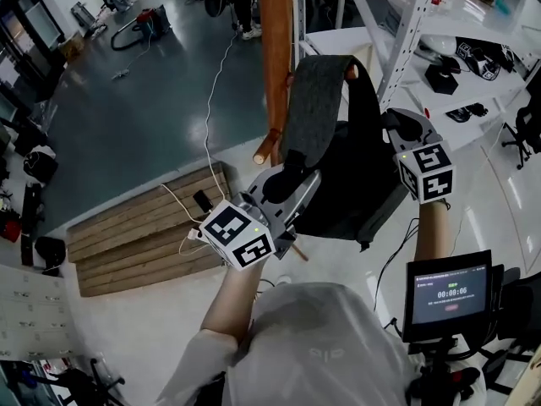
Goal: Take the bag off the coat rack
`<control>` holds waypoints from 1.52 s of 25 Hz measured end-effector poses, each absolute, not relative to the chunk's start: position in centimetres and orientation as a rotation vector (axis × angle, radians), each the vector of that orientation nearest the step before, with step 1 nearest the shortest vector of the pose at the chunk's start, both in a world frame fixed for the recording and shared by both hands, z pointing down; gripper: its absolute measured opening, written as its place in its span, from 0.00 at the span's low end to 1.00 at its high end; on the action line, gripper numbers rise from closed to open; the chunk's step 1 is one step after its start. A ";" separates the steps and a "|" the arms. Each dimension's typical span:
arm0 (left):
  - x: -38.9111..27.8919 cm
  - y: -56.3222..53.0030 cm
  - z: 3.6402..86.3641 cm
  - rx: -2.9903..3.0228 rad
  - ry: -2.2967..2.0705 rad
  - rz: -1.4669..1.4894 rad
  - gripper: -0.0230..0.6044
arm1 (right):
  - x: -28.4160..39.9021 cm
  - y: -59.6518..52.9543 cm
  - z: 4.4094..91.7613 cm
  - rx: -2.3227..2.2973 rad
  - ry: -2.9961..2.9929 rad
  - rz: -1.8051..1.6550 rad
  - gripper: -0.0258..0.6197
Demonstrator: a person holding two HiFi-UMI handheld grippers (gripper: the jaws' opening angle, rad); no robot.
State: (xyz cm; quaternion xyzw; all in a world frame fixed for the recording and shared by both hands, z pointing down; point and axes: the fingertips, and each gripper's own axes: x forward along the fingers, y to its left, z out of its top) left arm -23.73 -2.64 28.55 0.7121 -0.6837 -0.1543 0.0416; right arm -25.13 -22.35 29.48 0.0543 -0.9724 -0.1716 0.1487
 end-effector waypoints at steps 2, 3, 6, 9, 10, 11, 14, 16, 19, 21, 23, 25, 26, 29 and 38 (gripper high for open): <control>-23.3 -2.8 27.8 2.206 -2.076 -0.489 0.15 | -24.4 -22.9 28.8 0.184 -2.806 -0.478 0.09; -23.1 -2.8 27.5 2.222 -2.067 -0.495 0.15 | -24.1 -23.2 28.4 0.197 -2.812 -0.472 0.09; -22.4 -3.0 26.4 2.272 -2.046 -0.492 0.15 | -22.9 -23.6 27.4 0.232 -2.830 -0.466 0.09; -21.5 -3.7 25.7 2.325 -2.011 -0.470 0.15 | -21.6 -24.3 26.9 0.260 -2.844 -0.452 0.09; -21.2 -4.0 25.5 2.343 -1.994 -0.469 0.15 | -21.1 -24.5 26.8 0.275 -2.846 -0.446 0.09; -20.8 -4.3 25.3 2.360 -1.974 -0.471 0.15 | -20.5 -24.8 26.8 0.292 -2.845 -0.441 0.09; -19.2 -4.6 24.9 2.407 -1.903 -0.468 0.15 | -18.0 -25.0 26.5 0.358 -2.833 -0.432 0.09; -18.0 -4.9 24.9 2.433 -1.846 -0.459 0.15 | -16.0 -25.0 26.5 0.407 -2.815 -0.426 0.09; -16.5 -6.0 25.6 2.458 -1.754 -0.451 0.15 | -13.0 -26.0 27.3 0.489 -2.779 -0.408 0.09; -15.9 -7.2 26.5 2.473 -1.694 -0.443 0.15 | -11.2 -27.1 28.3 0.549 -2.751 -0.383 0.09; -15.4 -8.3 27.3 2.485 -1.636 -0.437 0.15 | -9.5 -28.2 29.2 0.616 -2.722 -0.356 0.09; -14.5 -9.2 28.2 2.500 -1.565 -0.431 0.15 | -7.3 -28.7 30.0 0.684 -2.693 -0.330 0.09; -13.7 -9.5 28.6 2.510 -1.525 -0.423 0.15 | -6.0 -28.8 30.4 0.714 -2.678 -0.316 0.09; -10.1 -9.7 30.1 2.548 -1.391 -0.383 0.15 | -1.4 -28.4 31.4 0.798 -2.635 -0.269 0.09; -5.1 -10.9 40.6 2.430 -1.121 -0.310 0.14 | 6.3 -27.4 38.9 0.962 -2.451 -0.149 0.09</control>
